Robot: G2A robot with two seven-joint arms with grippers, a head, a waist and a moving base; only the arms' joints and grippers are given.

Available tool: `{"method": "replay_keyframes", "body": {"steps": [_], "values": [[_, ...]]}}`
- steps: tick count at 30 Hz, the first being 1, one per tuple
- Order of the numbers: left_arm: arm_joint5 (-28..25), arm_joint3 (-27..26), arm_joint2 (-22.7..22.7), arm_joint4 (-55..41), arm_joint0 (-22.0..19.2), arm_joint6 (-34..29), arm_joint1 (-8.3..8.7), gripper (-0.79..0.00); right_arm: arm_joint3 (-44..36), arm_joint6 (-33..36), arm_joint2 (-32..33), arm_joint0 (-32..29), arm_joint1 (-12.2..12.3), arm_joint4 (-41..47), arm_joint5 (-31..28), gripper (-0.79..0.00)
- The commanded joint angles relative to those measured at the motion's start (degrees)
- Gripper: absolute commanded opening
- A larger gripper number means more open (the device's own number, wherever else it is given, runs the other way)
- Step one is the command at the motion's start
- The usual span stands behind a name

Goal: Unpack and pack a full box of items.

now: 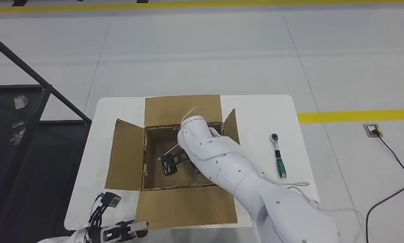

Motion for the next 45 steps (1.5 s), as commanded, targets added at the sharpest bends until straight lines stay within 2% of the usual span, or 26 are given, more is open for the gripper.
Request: {"method": "replay_keyframes", "body": {"steps": [1, 12, 23, 32, 40, 41, 43, 45], "values": [[0.3, 0.2, 0.0, -0.2, -0.1, -0.3, 0.16, -0.785, 0.0, -0.2, 0.0, -0.1, -0.1, -0.2, 0.0, 0.0], [2.8, -0.4, 0.4, -0.5, -0.2, -2.8, 1.45, -0.785, -0.1, -2.8, 0.0, -1.0, -0.9, -2.8, 0.0, 0.0], [3.0, -1.9, 0.2, -0.3, 0.9, -3.0, 3.74, -0.785, 1.5, -6.0, 0.0, -1.2, -2.0, -5.4, 0.0, 0.0], [-0.7, -0.5, 0.4, 2.1, 1.4, 0.7, 5.72, -0.785, 3.1, -8.3, 0.0, -1.2, -2.8, -6.7, 0.0, 0.0], [-0.6, 3.3, 1.9, -0.9, -1.1, 0.6, 6.83, -0.785, 6.1, -7.0, 0.5, -0.2, -3.6, -4.0, 0.0, 0.0], [-0.7, 3.5, 2.0, -1.3, -1.2, 0.7, 6.93, -0.779, 6.4, -6.9, 0.7, -0.1, -3.7, -3.7, 0.0, 0.0], [-0.9, 4.0, 2.0, -2.2, -1.4, 0.9, 7.12, -0.662, 6.7, -6.9, 0.9, 0.1, -3.8, -3.4, 0.3, 0.0], [-1.1, 4.2, 2.0, -2.7, -1.5, 1.1, 7.32, -0.705, 6.9, -6.9, 1.0, 0.1, -3.8, -3.4, 0.6, 0.0]]}}
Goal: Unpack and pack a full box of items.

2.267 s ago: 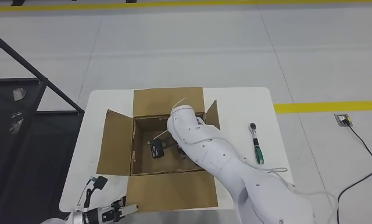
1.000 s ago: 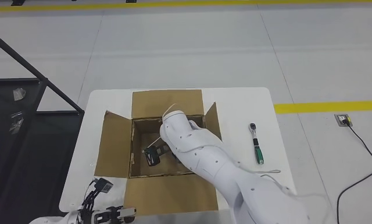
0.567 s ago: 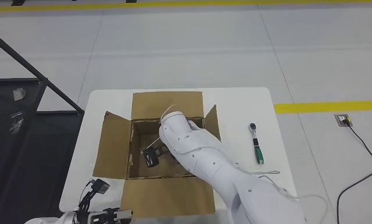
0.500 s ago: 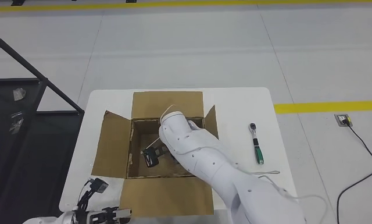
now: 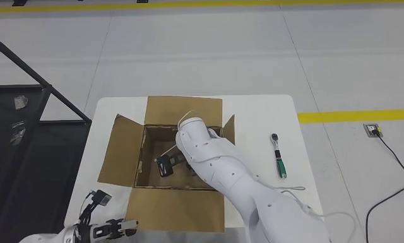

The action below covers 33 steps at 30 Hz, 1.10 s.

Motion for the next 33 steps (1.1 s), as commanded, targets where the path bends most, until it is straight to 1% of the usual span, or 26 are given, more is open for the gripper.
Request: {"method": "replay_keyframes", "body": {"steps": [1, 2, 3, 5, 6, 7, 9, 13, 15, 19, 22, 25, 28, 30, 32, 33], "values": [[-0.2, 0.1, 0.0, -0.3, 0.0, 0.2, 0.19, -0.699, 0.1, -0.1, 0.1, 0.0, 0.0, 0.0, 0.2, 0.0], [-0.4, 0.1, 0.0, -0.3, 0.0, 0.4, 0.28, -0.646, 0.1, -0.1, 0.1, 0.0, -0.1, -0.1, 0.3, 0.0], [-0.7, 0.1, 0.0, 0.0, 0.1, 0.7, 0.39, -0.56, 0.2, -0.2, 0.1, 0.0, -0.1, -0.2, 0.3, 0.0], [-1.4, -0.7, 0.0, 1.6, 0.3, 1.4, 0.65, -0.413, 0.2, -0.3, 0.1, 0.0, -0.1, -0.3, 0.4, 0.0], [-2.1, -1.4, -0.1, 3.5, 0.6, 2.1, 0.84, -0.117, 0.1, -0.3, 0.1, 0.1, -0.2, -0.4, 0.4, 0.0], [-3.3, -2.1, -0.2, 5.4, 1.1, 3.3, 1.04, 0.0, 0.0, -0.3, 0.1, 0.1, -0.2, -0.6, 0.4, 0.0], [-6.0, -3.7, -1.0, 10.0, 2.6, 6.0, 1.55, 0.0, -0.1, -0.3, 0.1, 0.2, -0.3, -0.8, 0.4, 0.0], [-12.3, -6.1, -4.5, 16.1, 7.6, 12.3, 2.72, 0.0, -0.8, -0.2, -0.1, 0.6, -0.5, -1.6, 0.5, 0.0], [-15.3, -7.2, -7.3, 17.4, 10.8, 15.3, 3.3, 0.0, -1.3, -0.4, -0.2, 0.9, -0.6, -2.1, 1.0, 0.0], [-21.3, -9.5, -14.2, 19.1, 18.0, 21.3, 4.08, 0.0, -1.8, -0.7, 0.2, 1.7, -0.6, -2.1, 3.9, 0.0], [-25.1, -11.2, -19.1, 18.7, 23.4, 25.2, 4.11, 0.0, -2.0, -1.9, 0.5, 2.3, -0.5, -2.2, 5.3, 0.0], [-28.0, -13.4, -23.8, 17.6, 28.2, 28.2, 3.8, 0.0, -2.5, -4.5, 0.6, 2.9, -0.2, -2.8, 5.5, 0.0], [-28.2, -15.6, -27.6, 14.4, 32.2, 32.4, 3.17, 0.0, -2.9, -8.3, 0.4, 3.4, 0.4, -3.8, 5.4, 0.0], [-26.5, -17.6, -29.6, 12.9, 34.1, 35.2, 2.72, 0.0, -2.6, -10.3, 0.3, 3.5, 0.8, -4.5, 5.6, 0.0], [-24.3, -19.1, -30.3, 10.5, 35.2, 38.0, 2.3, 0.0, -1.9, -10.5, 0.7, 3.4, 1.0, -4.1, 6.2, 0.0], [-22.7, -19.9, -30.6, 9.6, 35.4, 39.0, 2.17, 0.0, -1.3, -9.4, 0.9, 3.4, 1.0, -3.8, 6.0, 0.0]]}}
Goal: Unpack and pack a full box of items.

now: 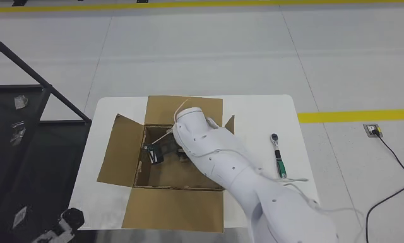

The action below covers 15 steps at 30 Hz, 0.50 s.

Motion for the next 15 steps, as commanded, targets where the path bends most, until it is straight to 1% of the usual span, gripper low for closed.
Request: {"method": "replay_keyframes", "body": {"steps": [1, 3, 5, 7, 9, 11, 15], "values": [[3.1, -1.1, -0.6, -1.4, 0.1, 2.5, -0.26, 0.0, 0.8, 1.6, 0.3, 0.0, 0.0, 0.6, -0.2, 0.0], [5.9, -2.4, -1.2, -1.2, -0.4, 5.2, -0.59, 0.0, 0.8, 1.6, 0.3, 0.0, 0.0, 0.6, -0.2, 0.0], [8.1, -3.6, -2.6, 1.6, -1.0, 7.9, -0.91, 0.0, 0.8, 1.6, 0.3, 0.0, 0.0, 0.6, -0.2, 0.0], [11.2, -6.3, -3.8, 6.7, -1.7, 11.4, -1.29, 0.0, 0.8, 1.6, 0.3, 0.0, 0.0, 0.6, -0.2, 0.0], [15.9, -9.4, -4.5, 11.6, -2.4, 14.7, -1.63, 0.0, 0.8, 1.6, 0.3, 0.0, 0.0, 0.6, -0.2, 0.0], [19.9, -13.0, -4.6, 15.1, -2.9, 16.0, -1.87, 0.0, 0.4, 1.7, 0.1, -0.8, 0.1, 0.1, 0.8, 0.0], [24.5, -16.1, -6.0, 19.5, -3.4, 18.4, -2.41, 0.0, 0.6, 0.8, 0.5, -2.0, 0.5, 0.3, 3.3, 0.0]]}}
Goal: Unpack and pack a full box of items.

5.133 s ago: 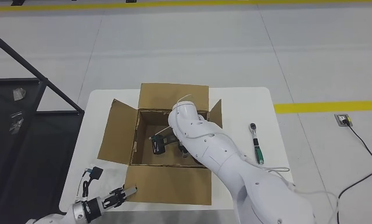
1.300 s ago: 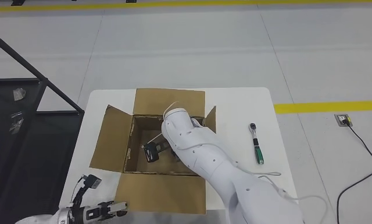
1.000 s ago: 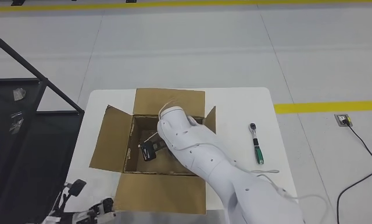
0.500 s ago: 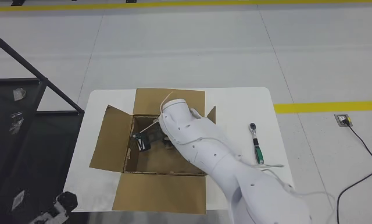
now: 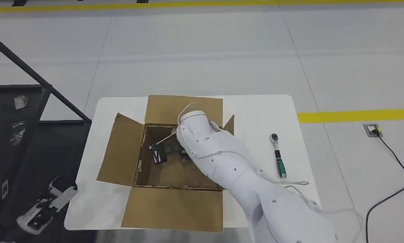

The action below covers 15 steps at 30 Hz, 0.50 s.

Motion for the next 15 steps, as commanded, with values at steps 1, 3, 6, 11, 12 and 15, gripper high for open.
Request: {"method": "replay_keyframes", "body": {"steps": [1, 3, 6, 11, 12, 15], "values": [[1.9, -1.0, -0.4, 0.8, -0.5, -0.1, -0.13, 0.0, 0.4, -1.0, 0.3, -0.4, 0.3, 0.3, 1.4, 0.0], [4.5, -0.7, -1.1, 1.3, -2.4, -1.5, 0.03, 0.0, 0.8, -2.4, 0.5, -0.9, 0.7, 0.4, 3.1, 0.0], [9.6, 1.1, 0.0, 0.6, -7.9, -5.2, 0.84, 0.0, 0.9, -5.4, 0.7, -1.2, 1.3, 0.1, 6.2, 0.0], [13.9, 5.0, 6.0, 2.1, -19.3, -13.6, 2.61, 0.0, 0.1, -13.1, 0.2, -1.9, 2.8, -2.3, 9.9, 0.0], [14.9, 6.4, 7.4, 2.3, -21.8, -14.8, 2.92, 0.0, 0.4, -13.9, 0.3, -2.0, 3.0, -2.6, 10.4, 0.0], [18.2, 9.0, 11.9, 1.5, -28.4, -17.9, 3.57, 0.0, 0.0, -15.0, 0.3, -2.6, 3.7, -3.1, 10.6, 0.0]]}}
